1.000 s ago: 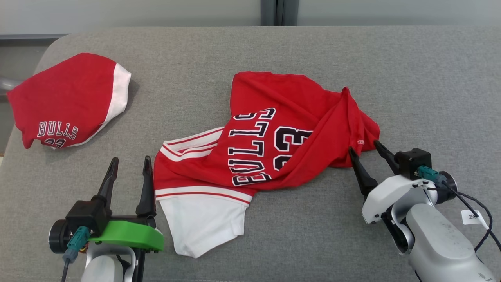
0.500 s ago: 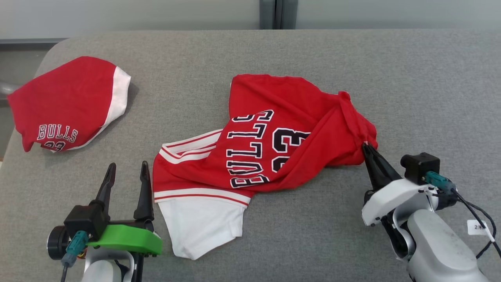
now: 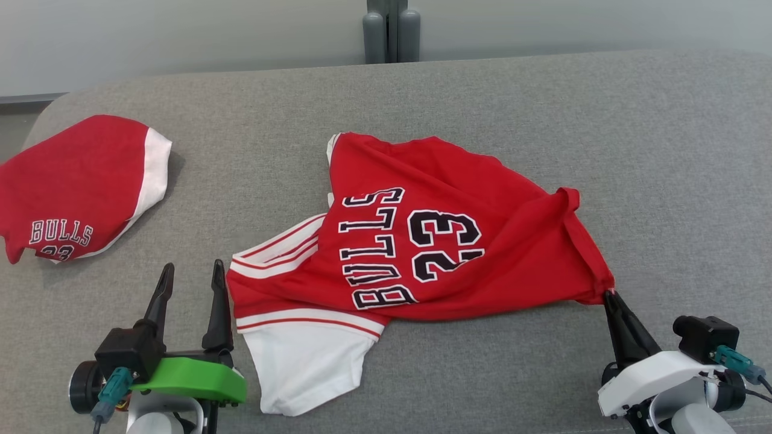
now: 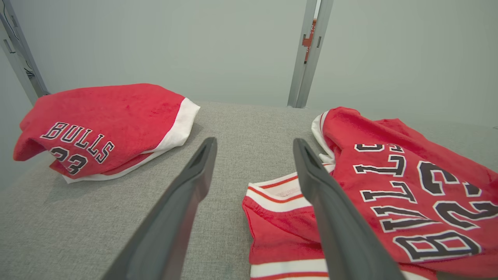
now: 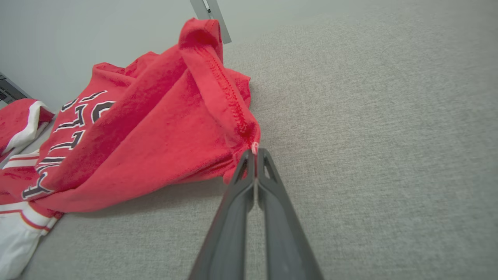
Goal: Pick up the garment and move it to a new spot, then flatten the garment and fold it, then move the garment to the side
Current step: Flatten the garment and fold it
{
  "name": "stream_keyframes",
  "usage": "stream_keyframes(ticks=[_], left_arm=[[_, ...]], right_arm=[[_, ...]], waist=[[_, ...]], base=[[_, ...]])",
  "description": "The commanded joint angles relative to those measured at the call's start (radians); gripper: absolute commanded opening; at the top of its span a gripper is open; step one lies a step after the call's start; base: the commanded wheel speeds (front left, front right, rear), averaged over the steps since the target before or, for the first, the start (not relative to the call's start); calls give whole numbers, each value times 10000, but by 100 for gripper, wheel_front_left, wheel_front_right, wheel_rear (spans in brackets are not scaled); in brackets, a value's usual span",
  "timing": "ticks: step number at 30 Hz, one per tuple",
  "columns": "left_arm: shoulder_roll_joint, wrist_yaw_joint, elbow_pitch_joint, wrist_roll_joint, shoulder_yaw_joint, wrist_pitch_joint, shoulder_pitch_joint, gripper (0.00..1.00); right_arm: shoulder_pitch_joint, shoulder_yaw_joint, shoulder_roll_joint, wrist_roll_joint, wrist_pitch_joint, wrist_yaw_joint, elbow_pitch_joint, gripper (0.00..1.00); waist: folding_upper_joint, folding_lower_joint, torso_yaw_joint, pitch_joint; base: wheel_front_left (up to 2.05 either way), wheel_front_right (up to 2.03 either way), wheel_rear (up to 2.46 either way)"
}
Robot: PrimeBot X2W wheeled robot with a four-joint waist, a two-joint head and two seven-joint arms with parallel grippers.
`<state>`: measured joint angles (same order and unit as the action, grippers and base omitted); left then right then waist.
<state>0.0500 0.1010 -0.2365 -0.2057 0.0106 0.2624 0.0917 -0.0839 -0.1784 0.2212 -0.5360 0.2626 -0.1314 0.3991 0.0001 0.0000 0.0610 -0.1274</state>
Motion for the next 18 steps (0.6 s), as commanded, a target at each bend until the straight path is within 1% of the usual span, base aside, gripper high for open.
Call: stream_keyframes(ticks=[1,9,13,18], left_arm=[[12,-27,12,-44,-12,32,-73,100],[12,-41,31,-23,11,32,50,100],[12,-41,28,-64,15,32,15,100],[12,-52,32,-105,18,32,40,100]], right_arm=[[-32,43,13,214,27,16,31,100],[-131,171,-162,953,29,16,-182,100],[-96,143,-37,1480,30,16,43,100],[-200,237,-66,1952,30,16,473,100]], waist=[[-1,0,-51,-45],[-1,0,-21,-69],[-1,0,70,-71],[-1,0,172,-123]], base=[[0,0,0],[0,0,0],[0,0,0],[0,0,0]])
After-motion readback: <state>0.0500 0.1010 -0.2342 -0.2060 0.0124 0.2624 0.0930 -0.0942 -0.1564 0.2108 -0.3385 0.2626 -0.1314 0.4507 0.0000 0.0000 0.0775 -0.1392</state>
